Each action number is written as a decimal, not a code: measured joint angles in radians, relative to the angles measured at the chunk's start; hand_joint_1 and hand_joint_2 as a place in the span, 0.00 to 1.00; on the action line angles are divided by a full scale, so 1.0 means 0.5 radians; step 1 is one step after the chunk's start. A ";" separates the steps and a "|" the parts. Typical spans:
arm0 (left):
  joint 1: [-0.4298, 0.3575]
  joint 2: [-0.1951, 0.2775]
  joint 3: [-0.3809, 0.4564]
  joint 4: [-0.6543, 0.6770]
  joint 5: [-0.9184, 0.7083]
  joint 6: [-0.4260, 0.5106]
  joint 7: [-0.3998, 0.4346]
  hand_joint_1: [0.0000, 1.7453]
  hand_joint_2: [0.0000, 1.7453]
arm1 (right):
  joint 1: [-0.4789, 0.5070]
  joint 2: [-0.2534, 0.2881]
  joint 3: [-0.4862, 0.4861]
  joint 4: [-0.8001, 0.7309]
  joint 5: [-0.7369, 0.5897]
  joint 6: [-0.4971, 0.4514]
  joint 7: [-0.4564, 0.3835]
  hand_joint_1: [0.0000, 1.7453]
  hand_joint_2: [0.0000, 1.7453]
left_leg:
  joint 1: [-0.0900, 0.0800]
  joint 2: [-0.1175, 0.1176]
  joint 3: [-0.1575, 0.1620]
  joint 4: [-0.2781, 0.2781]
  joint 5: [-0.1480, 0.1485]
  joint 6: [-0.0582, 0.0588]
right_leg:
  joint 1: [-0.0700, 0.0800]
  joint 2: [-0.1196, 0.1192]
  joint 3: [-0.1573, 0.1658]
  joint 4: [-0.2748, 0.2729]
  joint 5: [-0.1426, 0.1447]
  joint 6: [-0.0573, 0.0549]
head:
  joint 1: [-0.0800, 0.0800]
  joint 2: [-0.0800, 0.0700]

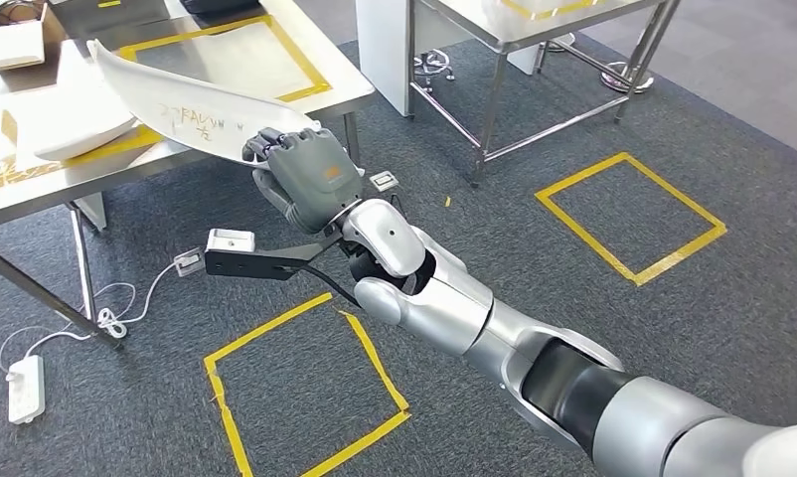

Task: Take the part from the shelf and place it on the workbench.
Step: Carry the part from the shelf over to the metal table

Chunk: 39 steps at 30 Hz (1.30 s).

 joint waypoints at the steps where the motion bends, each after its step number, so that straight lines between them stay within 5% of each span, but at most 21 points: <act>1: -0.002 0.001 0.000 0.000 -0.001 0.000 0.000 0.00 1.00 | 0.001 -0.002 -0.003 -0.004 -0.007 -0.008 -0.007 1.00 1.00 | -0.005 0.024 0.035 -0.067 0.013 0.016 | 0.007 -0.017 -0.001 0.005 -0.003 0.010 | 0.002 0.000; 5: 0.013 0.002 0.000 0.002 -0.010 0.000 0.007 0.00 1.00 | 0.007 0.006 -0.039 -0.027 -0.082 -0.072 -0.033 1.00 1.00 | -0.008 -0.014 0.028 -0.090 0.023 0.071 | 0.015 -0.027 0.000 0.006 -0.006 0.037 | 0.011 0.000; 9: 0.018 0.002 0.001 0.004 -0.015 0.000 0.006 0.00 1.00 | 0.006 0.008 -0.092 -0.055 -0.086 -0.140 -0.015 1.00 1.00 | -0.009 -0.042 0.026 -0.087 0.025 0.082 | 0.012 0.034 0.004 -0.002 -0.001 -0.029 | 0.018 0.000; 16: 0.017 0.001 0.001 0.004 -0.022 -0.005 -0.002 0.00 1.00 | 0.007 0.012 -0.132 -0.080 -0.058 -0.168 0.015 1.00 1.00 | -0.018 -0.039 0.014 -0.082 0.027 0.094 | 0.004 0.037 0.005 -0.020 0.023 0.043 | 0.017 0.000; 20: 0.015 0.004 0.001 0.004 -0.033 -0.011 -0.007 0.00 1.00 | 0.004 0.039 -0.144 -0.089 -0.034 -0.185 0.018 1.00 1.00 | -0.017 -0.047 0.023 -0.123 0.043 0.131 | -0.009 0.049 0.009 -0.033 0.027 0.100 | 0.016 0.000; 22: 0.010 0.000 0.001 0.004 -0.035 -0.012 -0.009 0.00 1.00 | 0.003 0.042 -0.147 -0.096 -0.029 -0.187 0.017 1.00 1.00 | 0.000 -0.054 0.045 -0.162 0.068 0.141 | -0.012 0.126 -0.040 0.078 -0.047 0.106 | 0.017 0.000; 24: 0.003 -0.002 0.001 0.004 -0.035 -0.012 -0.010 0.00 1.00 | 0.012 0.039 -0.155 -0.096 -0.026 -0.187 0.019 1.00 1.00 | 0.003 -0.068 0.044 -0.168 0.075 0.142 | -0.020 0.186 -0.162 0.327 -0.179 0.112 | 0.016 0.000; 26: 0.003 -0.003 0.001 0.005 -0.035 -0.012 -0.009 0.00 1.00 | 0.026 0.037 -0.165 -0.096 -0.025 -0.185 0.022 1.00 1.00 | 0.008 -0.087 0.037 -0.160 0.073 0.130 | -0.032 0.197 -0.256 0.502 -0.228 0.121 | 0.016 0.000; 27: 0.004 -0.003 0.001 0.005 -0.035 -0.012 -0.010 0.00 1.00 | 0.030 0.037 -0.169 -0.096 -0.025 -0.184 0.022 1.00 1.00 | 0.013 -0.097 0.034 -0.151 0.069 0.119 | -0.041 0.197 -0.251 0.482 -0.193 0.127 | 0.016 0.000; 29: 0.006 -0.001 0.002 0.005 -0.036 -0.014 -0.012 0.00 1.00 | 0.030 0.037 -0.175 -0.096 -0.025 -0.181 0.023 1.00 1.00 | 0.030 -0.113 0.027 -0.120 0.052 0.086 | -0.060 0.198 -0.142 0.252 -0.066 0.145 | 0.017 0.000; 31: 0.006 0.003 0.002 0.004 -0.038 -0.016 -0.016 0.00 1.00 | 0.030 0.038 -0.176 -0.098 -0.025 -0.177 0.024 1.00 1.00 | 0.035 -0.126 0.017 -0.087 0.031 0.046 | -0.064 0.209 -0.050 0.065 -0.003 0.142 | 0.017 0.000; 36: 0.012 0.001 0.002 0.006 -0.039 -0.019 -0.019 0.00 1.00 | 0.032 0.036 -0.181 -0.111 -0.026 -0.176 0.032 1.00 1.00 | 0.043 -0.129 0.006 -0.057 0.005 -0.023 | -0.051 0.213 -0.036 0.044 -0.010 0.047 | 0.014 0.000; 39: 0.012 0.001 0.002 0.006 -0.039 -0.019 -0.020 0.00 1.00 | 0.031 0.037 -0.184 -0.116 -0.026 -0.176 0.032 1.00 1.00 | 0.038 -0.117 -0.155 0.261 -0.136 -0.028 | -0.043 0.208 -0.014 0.041 -0.025 0.010 | 0.009 0.000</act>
